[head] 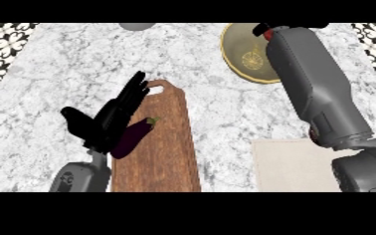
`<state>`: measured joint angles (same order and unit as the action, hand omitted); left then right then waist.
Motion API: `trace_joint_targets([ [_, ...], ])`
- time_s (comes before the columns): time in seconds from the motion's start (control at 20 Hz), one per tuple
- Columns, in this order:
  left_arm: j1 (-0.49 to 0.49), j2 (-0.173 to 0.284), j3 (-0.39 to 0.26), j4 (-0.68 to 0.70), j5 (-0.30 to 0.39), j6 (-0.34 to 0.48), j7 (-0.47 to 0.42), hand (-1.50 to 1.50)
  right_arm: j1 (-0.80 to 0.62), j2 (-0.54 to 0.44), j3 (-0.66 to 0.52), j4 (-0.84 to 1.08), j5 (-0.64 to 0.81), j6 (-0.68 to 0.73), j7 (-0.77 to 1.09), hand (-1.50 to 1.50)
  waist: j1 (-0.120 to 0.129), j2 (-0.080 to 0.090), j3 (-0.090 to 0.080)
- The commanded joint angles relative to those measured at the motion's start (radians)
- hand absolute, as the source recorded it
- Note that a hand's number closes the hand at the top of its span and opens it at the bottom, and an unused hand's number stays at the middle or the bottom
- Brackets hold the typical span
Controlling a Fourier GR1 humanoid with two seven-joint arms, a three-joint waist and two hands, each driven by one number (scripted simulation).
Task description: Pick the bell pepper from the placemat and place it in the bowl
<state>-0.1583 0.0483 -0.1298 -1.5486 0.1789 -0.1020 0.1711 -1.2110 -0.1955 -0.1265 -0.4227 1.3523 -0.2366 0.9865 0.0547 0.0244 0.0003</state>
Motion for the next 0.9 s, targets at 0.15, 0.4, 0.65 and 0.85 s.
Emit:
trace_joint_targets([
  [0.15, -0.016, -0.014, -0.013, -0.006, -0.015, 0.013, 0.013, 0.00, 0.044, -0.051, -0.129, 0.106, -0.090, -0.180, -0.061, -1.50, 0.010, 0.005, 0.002],
  [0.4, -0.014, 0.003, 0.006, 0.028, -0.005, -0.013, -0.012, 0.00, 0.060, -0.033, -0.185, 0.060, -0.156, -0.350, -0.196, -1.50, 0.003, 0.003, 0.002],
  [0.65, -0.007, -0.003, 0.018, 0.022, -0.004, 0.007, -0.008, 0.00, 0.082, 0.062, -0.214, -0.121, -0.204, -0.693, -0.292, -1.50, -0.013, -0.007, 0.003],
  [0.85, 0.030, -0.020, -0.005, -0.008, -0.023, 0.026, -0.011, 0.00, 0.117, 0.170, -0.198, -0.247, -0.270, -0.811, -0.439, -1.50, -0.035, -0.025, 0.002],
])
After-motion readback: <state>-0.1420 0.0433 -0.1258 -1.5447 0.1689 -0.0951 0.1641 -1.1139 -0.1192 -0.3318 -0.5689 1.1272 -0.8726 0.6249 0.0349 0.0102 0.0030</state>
